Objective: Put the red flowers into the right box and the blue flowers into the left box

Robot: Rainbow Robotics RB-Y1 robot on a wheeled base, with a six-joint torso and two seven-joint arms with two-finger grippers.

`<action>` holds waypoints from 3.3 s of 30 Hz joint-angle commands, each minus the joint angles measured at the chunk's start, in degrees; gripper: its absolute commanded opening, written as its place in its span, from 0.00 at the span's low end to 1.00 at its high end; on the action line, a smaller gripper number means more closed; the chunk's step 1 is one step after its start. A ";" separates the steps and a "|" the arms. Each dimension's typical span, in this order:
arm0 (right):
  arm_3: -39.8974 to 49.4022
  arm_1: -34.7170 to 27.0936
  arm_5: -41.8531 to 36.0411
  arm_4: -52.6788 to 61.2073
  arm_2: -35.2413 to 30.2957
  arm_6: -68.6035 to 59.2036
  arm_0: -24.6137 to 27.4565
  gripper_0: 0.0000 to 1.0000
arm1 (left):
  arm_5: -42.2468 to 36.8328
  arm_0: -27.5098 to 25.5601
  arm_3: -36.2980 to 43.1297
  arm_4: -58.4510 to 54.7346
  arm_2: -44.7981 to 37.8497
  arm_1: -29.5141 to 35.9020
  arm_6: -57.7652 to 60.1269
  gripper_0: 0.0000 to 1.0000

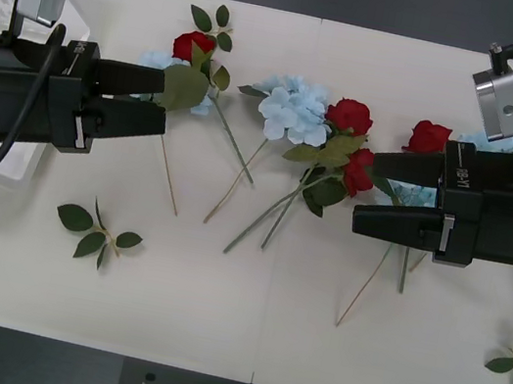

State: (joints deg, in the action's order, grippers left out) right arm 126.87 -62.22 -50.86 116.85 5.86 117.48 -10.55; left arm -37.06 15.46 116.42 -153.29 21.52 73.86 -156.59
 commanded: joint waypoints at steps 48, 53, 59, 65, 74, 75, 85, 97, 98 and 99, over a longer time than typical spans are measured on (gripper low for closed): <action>-51.82 -0.01 -0.64 -48.30 20.33 -70.37 -22.67 1.00 | -1.96 26.82 -48.04 89.39 11.35 -30.80 75.73 1.00; -58.23 2.45 2.96 -48.83 25.60 -70.10 -26.98 1.00 | -8.02 26.82 -46.81 95.72 9.77 -32.56 82.32 1.00; -65.09 7.20 5.07 -50.59 26.39 -69.84 -30.14 1.00 | -13.91 26.91 -43.82 105.65 8.98 -35.02 91.20 1.00; -69.57 10.27 5.69 -52.78 26.57 -68.96 -31.73 1.00 | -18.31 26.91 -40.83 115.85 8.63 -37.57 97.26 1.00; -72.73 13.00 5.69 -56.12 26.39 -68.08 -32.52 1.00 | -20.15 27.26 -42.85 125.52 8.63 -42.05 98.49 1.00; -72.82 13.17 5.69 -56.47 26.57 -67.99 -32.52 1.00 | -20.06 27.26 -43.20 125.69 8.63 -42.14 98.40 1.00; -73.52 15.11 5.69 -60.34 26.92 -66.59 -32.60 0.99 | -19.36 27.26 -47.51 128.77 8.63 -44.42 96.38 0.63; -73.52 15.90 7.44 -67.55 33.86 -67.03 -33.92 0.31 | -18.13 27.26 -47.51 128.42 8.10 -44.42 96.03 0.00; -73.52 15.90 7.36 -67.37 33.86 -67.11 -34.01 0.00 | -18.22 27.17 -46.90 128.42 7.57 -44.25 96.03 0.00; -73.52 15.90 7.44 -67.20 33.86 -67.11 -34.01 0.00 | -18.22 27.17 -45.84 128.24 6.96 -43.98 95.94 0.00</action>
State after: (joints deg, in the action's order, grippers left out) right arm 53.22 -46.75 -43.97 48.98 41.31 49.14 -44.16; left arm -55.59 41.63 67.90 -24.70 30.63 29.26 -59.23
